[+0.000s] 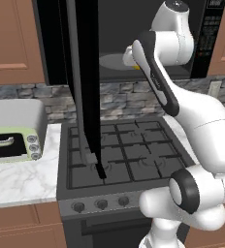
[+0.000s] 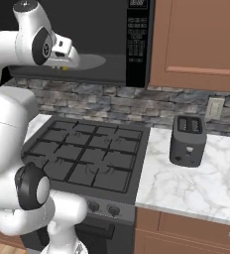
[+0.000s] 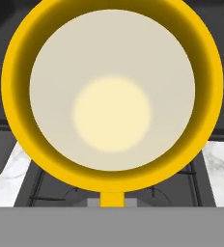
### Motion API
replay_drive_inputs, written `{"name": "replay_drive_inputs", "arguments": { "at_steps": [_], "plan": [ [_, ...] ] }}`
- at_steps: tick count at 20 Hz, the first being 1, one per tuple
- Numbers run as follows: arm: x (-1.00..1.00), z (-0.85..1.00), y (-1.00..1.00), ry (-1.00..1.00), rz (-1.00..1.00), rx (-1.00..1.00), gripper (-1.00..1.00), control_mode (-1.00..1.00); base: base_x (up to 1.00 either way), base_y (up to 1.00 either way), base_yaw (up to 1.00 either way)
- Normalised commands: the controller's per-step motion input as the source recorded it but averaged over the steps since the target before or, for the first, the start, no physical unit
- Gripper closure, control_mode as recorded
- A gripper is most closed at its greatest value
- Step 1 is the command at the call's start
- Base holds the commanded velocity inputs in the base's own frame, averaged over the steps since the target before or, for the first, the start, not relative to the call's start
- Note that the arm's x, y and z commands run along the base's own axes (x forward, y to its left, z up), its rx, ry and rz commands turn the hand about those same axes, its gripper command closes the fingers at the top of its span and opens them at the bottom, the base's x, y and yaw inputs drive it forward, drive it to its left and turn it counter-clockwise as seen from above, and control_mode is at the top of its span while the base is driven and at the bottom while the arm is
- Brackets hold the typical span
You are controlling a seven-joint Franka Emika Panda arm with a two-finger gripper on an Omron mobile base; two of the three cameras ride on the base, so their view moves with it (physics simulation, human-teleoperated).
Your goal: Pick the mug from the counter and place it inside the microwave. Then close the microwave.
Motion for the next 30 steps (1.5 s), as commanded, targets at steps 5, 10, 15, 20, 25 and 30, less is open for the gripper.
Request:
{"name": "replay_drive_inputs", "arguments": {
  "at_steps": [5,10,15,20,25,30],
  "plan": [
    [0.18,-0.01,0.28,0.0,0.0,0.0,1.0,-1.0,0.0,0.0,0.0],
    [0.23,-0.01,0.11,0.02,0.0,0.0,1.0,-1.0,0.0,0.0,0.0],
    [0.32,-0.07,0.0,0.02,0.0,0.0,1.0,-1.0,0.0,0.0,0.0],
    [0.29,-0.04,0.0,0.03,0.0,0.0,1.0,-1.0,0.0,0.0,0.0],
    [0.35,0.0,0.0,0.06,0.0,0.0,1.0,-1.0,0.0,0.0,0.0],
    [0.41,0.0,0.0,0.08,0.0,0.0,1.0,-1.0,0.0,0.0,0.0]
  ]
}}
